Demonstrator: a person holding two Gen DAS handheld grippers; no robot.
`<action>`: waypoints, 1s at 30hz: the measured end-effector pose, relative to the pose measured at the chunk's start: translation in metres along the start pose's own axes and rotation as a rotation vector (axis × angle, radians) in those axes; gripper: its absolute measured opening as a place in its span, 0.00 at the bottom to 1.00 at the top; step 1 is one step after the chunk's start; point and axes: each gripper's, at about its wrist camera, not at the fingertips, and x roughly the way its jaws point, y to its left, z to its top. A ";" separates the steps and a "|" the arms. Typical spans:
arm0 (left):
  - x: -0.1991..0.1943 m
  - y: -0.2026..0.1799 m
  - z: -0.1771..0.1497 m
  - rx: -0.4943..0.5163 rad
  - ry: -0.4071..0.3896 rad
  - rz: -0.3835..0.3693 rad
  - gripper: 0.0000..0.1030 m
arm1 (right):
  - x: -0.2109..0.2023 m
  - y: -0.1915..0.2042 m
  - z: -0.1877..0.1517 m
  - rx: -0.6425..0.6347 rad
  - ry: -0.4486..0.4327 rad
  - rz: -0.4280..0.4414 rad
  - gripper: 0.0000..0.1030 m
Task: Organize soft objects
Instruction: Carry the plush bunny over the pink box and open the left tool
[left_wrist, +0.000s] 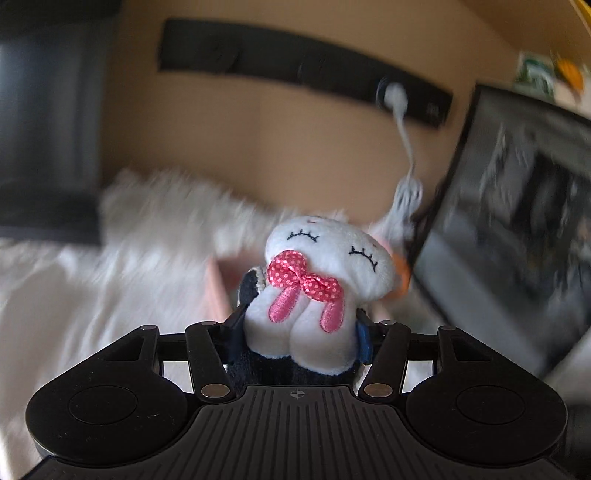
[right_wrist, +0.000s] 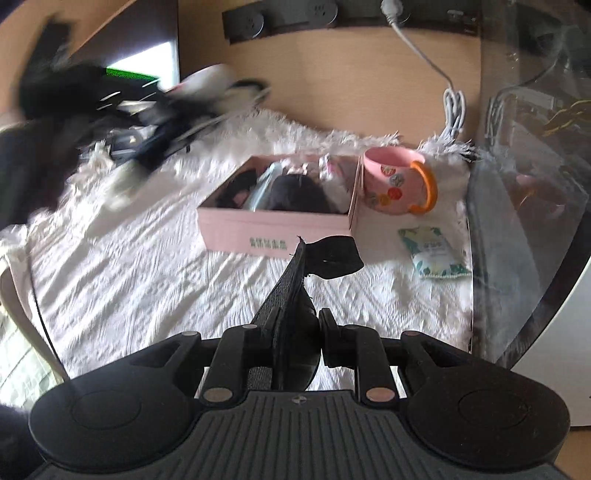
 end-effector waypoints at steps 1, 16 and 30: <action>0.013 -0.005 0.013 -0.007 -0.024 -0.003 0.61 | 0.001 0.000 0.001 0.006 -0.006 -0.005 0.19; 0.150 0.015 0.012 -0.132 0.055 0.073 0.68 | 0.005 0.005 0.057 -0.053 -0.111 -0.135 0.19; 0.065 0.054 -0.022 -0.031 0.079 0.097 0.67 | 0.210 0.085 0.133 -0.624 -0.006 -0.470 0.32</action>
